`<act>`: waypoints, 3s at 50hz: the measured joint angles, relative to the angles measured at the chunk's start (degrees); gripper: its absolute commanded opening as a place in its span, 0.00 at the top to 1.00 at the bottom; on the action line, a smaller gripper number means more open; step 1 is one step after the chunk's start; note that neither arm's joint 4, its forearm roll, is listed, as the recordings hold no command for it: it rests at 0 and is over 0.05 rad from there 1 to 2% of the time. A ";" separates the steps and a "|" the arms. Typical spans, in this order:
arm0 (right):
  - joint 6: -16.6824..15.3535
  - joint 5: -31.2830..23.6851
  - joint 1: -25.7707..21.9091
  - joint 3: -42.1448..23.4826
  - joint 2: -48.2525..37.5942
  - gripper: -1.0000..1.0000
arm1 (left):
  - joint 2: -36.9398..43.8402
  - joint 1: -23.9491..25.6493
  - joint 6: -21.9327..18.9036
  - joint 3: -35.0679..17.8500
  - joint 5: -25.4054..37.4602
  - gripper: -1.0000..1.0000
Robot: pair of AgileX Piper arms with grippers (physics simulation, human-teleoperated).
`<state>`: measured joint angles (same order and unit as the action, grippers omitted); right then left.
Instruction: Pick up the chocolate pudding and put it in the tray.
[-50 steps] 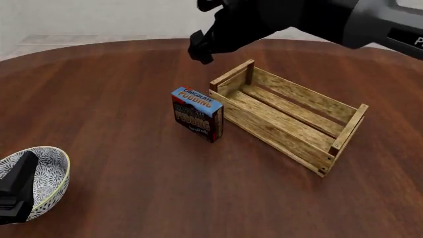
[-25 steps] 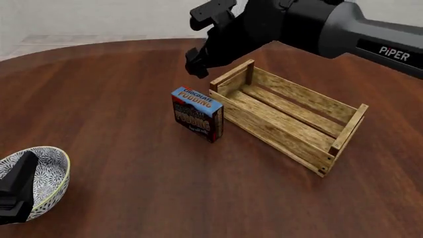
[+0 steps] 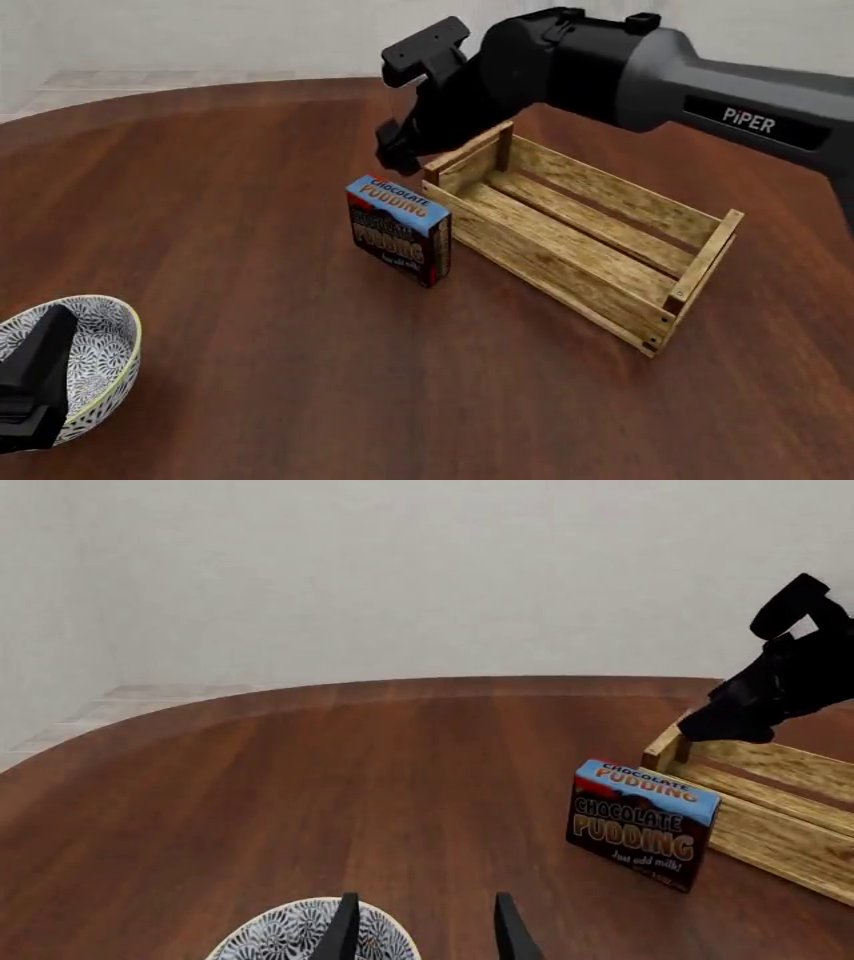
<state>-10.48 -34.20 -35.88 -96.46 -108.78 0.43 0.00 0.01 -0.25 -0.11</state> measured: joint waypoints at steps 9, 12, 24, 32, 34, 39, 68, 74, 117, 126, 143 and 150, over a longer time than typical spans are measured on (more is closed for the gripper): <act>-0.17 0.19 0.27 0.58 -0.80 0.00 | 0.00 0.00 0.00 0.00 0.00 0.00; -0.28 0.11 0.37 0.58 -1.06 0.00 | 0.00 0.00 0.00 0.00 0.00 0.00; -0.69 -0.13 0.64 0.24 -2.26 0.00 | 0.00 0.00 0.00 0.00 0.00 0.00; -0.73 0.00 0.70 0.01 -3.11 0.00 | 0.00 0.00 0.00 0.00 0.00 0.00; -0.70 0.09 0.71 0.06 -3.24 0.00 | 0.00 0.00 0.00 0.00 0.00 0.00; -0.54 0.26 0.76 0.15 -3.48 0.00 | 0.00 0.00 0.00 0.00 0.00 0.00; 0.95 1.72 0.90 0.69 -5.33 0.00 | 0.00 0.00 0.00 0.00 0.00 0.00; 1.18 1.92 0.94 0.63 -5.76 0.00 | 0.00 0.00 0.00 0.00 0.00 0.00; 2.14 3.31 0.83 2.24 -8.08 0.00 | 0.00 0.00 0.00 0.00 0.00 0.00; 1.94 3.16 1.11 2.10 -8.45 0.00 | 0.00 0.00 0.00 0.00 0.00 0.00; 1.70 3.00 1.75 1.84 -9.26 0.00 | 0.00 0.00 0.00 0.00 0.00 0.00; 1.77 2.98 1.74 1.65 -9.64 0.00 | 0.00 0.00 0.00 0.00 0.00 0.00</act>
<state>-8.71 -31.22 -34.14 -94.82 -118.42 0.43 0.00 0.01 -0.25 -0.11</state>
